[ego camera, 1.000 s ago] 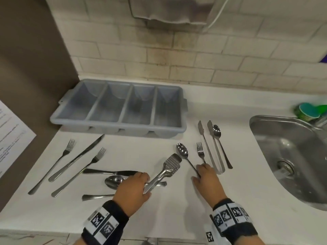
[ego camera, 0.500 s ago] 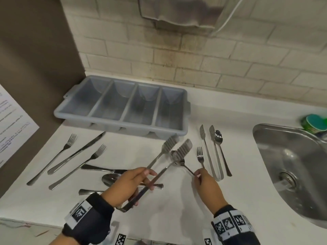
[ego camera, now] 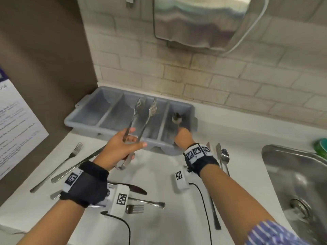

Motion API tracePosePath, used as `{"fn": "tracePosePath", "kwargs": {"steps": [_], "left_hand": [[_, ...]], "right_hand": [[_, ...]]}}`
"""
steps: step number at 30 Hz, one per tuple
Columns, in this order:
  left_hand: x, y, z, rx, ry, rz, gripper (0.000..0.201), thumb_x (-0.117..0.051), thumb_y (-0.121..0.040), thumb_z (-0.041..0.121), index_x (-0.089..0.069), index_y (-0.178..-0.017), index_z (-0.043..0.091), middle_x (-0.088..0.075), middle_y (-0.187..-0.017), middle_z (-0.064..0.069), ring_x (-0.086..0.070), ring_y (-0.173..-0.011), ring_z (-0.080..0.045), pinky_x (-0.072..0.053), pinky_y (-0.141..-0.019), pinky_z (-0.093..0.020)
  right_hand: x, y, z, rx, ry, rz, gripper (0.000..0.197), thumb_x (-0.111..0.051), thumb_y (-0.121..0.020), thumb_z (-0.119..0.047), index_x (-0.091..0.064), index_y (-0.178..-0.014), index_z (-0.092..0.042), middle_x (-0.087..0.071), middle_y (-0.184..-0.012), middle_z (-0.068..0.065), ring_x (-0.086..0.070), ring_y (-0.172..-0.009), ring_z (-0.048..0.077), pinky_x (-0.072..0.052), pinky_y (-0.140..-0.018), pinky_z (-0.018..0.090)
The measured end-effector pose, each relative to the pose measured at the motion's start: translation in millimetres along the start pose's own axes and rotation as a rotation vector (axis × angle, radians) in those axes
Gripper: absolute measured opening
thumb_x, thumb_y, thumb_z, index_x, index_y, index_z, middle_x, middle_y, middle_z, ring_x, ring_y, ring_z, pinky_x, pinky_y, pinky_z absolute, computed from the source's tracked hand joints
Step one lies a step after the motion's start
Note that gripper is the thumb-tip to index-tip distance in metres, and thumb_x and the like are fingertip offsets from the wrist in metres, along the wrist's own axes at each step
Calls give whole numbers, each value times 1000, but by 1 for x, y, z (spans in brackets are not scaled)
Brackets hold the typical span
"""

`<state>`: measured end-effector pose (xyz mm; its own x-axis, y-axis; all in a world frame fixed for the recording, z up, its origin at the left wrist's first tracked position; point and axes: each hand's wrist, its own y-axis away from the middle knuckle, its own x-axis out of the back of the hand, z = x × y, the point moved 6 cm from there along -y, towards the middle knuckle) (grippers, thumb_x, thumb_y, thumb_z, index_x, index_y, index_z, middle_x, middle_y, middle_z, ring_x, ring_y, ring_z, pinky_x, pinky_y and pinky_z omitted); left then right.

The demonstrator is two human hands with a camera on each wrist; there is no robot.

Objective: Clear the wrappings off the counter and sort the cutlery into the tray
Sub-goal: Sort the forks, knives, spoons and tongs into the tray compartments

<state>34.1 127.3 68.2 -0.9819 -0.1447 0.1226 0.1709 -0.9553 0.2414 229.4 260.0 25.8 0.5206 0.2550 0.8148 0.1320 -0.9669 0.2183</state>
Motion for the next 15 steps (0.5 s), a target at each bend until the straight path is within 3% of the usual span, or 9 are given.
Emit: {"fn": "tracePosePath", "kwargs": {"steps": [3, 6, 8, 10, 12, 14, 15], "left_hand": [[2, -23, -1, -9, -27, 6, 58, -65, -79, -2, -41, -128, 18, -54, -92, 7, -52, -39, -8, -45, -42, -20], [1, -52, 3, -3, -71, 17, 63, -60, -80, -3, -33, -135, 14, -52, -91, 4, -51, -43, -13, -45, -43, -22], [-3, -76, 6, 33, -65, 31, 76, -61, -77, 1, -21, -140, 12, -52, -81, 2, -50, -48, -16, -44, -52, -26], [-10, -103, 9, 50, -176, 52, 76, -62, -76, 6, -20, -139, 2, -51, -68, 2, -49, -54, -12, -41, -56, -25], [-22, -127, 14, 47, -310, 36, 57, -62, -77, 7, -39, -128, -6, -51, -60, 2, -50, -56, -12, -37, -51, -22], [-32, -148, 16, 48, -479, 1, 32, -64, -74, 13, -58, -104, 2, -62, -67, -6, -59, -66, -24, -43, -54, -25], [-37, -162, 10, 41, -572, -20, 34, -64, -72, 19, -59, -100, 2, -68, -80, -12, -63, -76, -29, -50, -63, -29]], "right_hand": [[-23, -25, -8, 9, 107, -105, 35, -42, -92, -4, -51, -124, 9, -54, -130, 25, -50, -121, 37, -41, -101, 39], [-35, -34, -6, -63, 179, -177, 34, -35, -97, -6, -51, -125, 8, -50, -137, 21, -46, -126, 33, -36, -105, 36], [-30, -33, -8, -18, 150, -134, 32, -39, -94, 0, -52, -121, 8, -55, -130, 23, -51, -121, 34, -39, -101, 35], [-16, -23, -10, 124, 22, 1, 39, -44, -86, 7, -51, -125, 5, -57, -127, 24, -53, -118, 34, -42, -100, 34], [8, 7, -10, 272, -134, 195, 45, -46, -82, 9, -53, -126, -1, -55, -131, 21, -51, -121, 32, -40, -106, 33], [26, 45, 7, 352, -121, 355, 43, -49, -81, 8, -57, -121, -7, -56, -128, 13, -48, -118, 26, -36, -104, 29], [30, 63, 22, 332, -80, 409, 40, -51, -82, 6, -59, -118, -10, -57, -124, 9, -48, -115, 22, -34, -101, 26]]}}
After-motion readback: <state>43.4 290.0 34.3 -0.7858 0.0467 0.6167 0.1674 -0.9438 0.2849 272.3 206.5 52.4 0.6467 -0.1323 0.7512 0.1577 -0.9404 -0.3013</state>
